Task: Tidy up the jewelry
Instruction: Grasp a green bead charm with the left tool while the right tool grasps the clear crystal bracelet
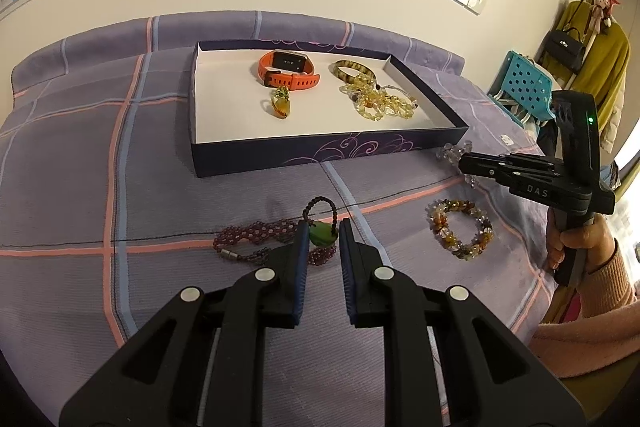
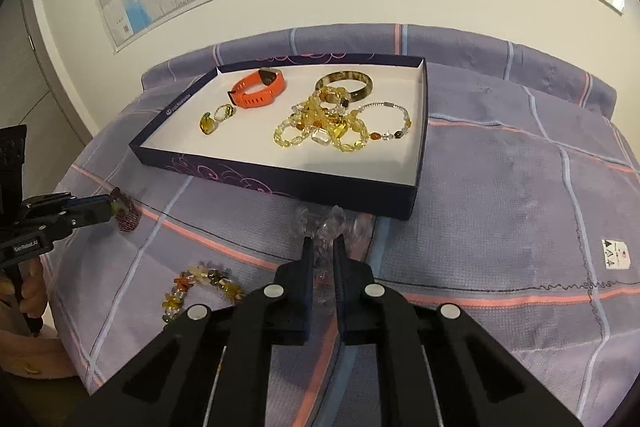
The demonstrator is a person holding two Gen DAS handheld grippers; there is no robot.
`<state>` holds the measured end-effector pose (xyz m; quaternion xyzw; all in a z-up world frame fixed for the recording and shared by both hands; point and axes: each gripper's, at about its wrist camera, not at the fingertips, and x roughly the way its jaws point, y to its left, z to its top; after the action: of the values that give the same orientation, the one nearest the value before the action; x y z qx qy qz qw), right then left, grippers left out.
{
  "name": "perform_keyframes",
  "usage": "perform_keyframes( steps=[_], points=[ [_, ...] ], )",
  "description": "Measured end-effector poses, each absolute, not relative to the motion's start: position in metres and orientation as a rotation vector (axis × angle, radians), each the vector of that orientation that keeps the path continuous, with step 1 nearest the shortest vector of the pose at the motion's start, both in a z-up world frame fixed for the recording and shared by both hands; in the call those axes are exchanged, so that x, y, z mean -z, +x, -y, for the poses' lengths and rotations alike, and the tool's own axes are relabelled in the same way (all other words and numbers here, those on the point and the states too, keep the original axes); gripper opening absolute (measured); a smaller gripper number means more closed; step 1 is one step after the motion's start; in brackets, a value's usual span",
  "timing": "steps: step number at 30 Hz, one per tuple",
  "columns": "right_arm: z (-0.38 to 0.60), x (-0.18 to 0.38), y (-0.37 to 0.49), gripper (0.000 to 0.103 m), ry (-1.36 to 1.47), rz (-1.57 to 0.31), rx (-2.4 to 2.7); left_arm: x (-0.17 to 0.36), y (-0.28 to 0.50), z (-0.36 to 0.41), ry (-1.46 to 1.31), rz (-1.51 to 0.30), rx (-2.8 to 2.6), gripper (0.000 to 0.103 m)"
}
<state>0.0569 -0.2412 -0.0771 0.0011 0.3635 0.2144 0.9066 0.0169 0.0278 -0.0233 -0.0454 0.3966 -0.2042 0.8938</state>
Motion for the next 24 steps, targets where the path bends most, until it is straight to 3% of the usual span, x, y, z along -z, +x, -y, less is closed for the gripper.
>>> perform_keyframes(
  steps=[24],
  points=[
    [0.258,0.022,0.039,0.007,0.161,-0.619,-0.583,0.008,0.022,-0.014,-0.091,-0.779,0.461,0.016]
  ],
)
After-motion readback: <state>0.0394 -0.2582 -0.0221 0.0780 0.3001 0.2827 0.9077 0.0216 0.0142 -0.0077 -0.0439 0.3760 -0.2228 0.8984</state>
